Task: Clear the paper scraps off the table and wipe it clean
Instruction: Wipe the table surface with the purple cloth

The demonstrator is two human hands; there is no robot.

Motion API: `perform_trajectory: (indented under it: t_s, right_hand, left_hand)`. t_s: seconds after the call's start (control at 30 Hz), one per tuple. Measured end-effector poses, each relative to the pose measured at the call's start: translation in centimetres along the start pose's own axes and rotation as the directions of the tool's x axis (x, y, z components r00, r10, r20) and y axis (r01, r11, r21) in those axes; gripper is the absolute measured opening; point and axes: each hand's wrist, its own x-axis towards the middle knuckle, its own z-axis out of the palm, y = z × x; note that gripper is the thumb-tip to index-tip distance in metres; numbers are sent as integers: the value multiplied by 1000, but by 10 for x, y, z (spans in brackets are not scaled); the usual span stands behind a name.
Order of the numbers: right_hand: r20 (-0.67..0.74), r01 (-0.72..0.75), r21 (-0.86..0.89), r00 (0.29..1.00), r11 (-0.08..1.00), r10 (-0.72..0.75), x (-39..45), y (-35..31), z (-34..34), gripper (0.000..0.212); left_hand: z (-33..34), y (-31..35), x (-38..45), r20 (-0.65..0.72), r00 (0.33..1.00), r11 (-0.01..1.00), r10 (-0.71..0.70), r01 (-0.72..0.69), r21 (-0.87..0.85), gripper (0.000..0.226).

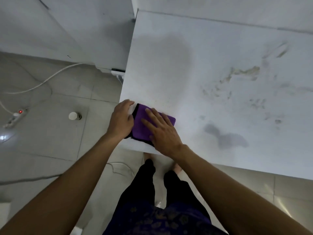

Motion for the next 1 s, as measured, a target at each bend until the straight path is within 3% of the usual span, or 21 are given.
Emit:
perform_trajectory:
  t_s: [0.13, 0.37, 0.47, 0.53, 0.63, 0.7, 0.77, 0.8, 0.9, 1.0]
  right_hand:
    - [97, 53, -136, 994, 989, -40, 12, -14, 17, 58]
    - [-20, 10, -161, 1000, 987, -13, -2, -47, 59, 65]
    - [-44, -5, -184, 999, 983, -3, -6, -27, 58, 63]
    - [-139, -100, -136, 987, 986, 81, -19, 10, 51, 55]
    - [-348, -328, -24, 888, 944, 300, -59, 93, 34, 50]
    - [-383, -484, 98, 788, 870, 482, -87, 137, 12, 55]
    - [-409, -572, 162, 702, 804, 583, -93, 143, 2, 59]
    - [-433, -564, 155, 699, 811, 569, -90, 130, 4, 56]
    - [-505, -374, 65, 787, 925, 354, -67, 62, 31, 47]
    - [-260, -176, -38, 952, 984, 160, -47, 2, 50, 54]
  left_hand:
    - [6, -37, -12, 66, 992, 976, 105, -115, 185, 51]
    - [19, -67, -39, 104, 977, 941, 186, -207, 269, 52]
    - [30, -62, -43, 58, 978, 929, 200, -208, 305, 60]
    - [42, -53, -46, 46, 969, 919, 242, -244, 309, 63]
    - [62, -37, -50, 91, 941, 893, 326, -338, 296, 66]
    - [73, -28, -53, 103, 934, 885, 342, -357, 299, 67]
    - [79, -19, -53, 74, 941, 893, 331, -338, 296, 67]
    - [80, -16, -54, 59, 945, 899, 322, -325, 294, 66]
    - [84, -13, -53, 11, 949, 904, 314, -303, 301, 65]
    - [85, -16, -49, -24, 954, 900, 298, -272, 340, 65]
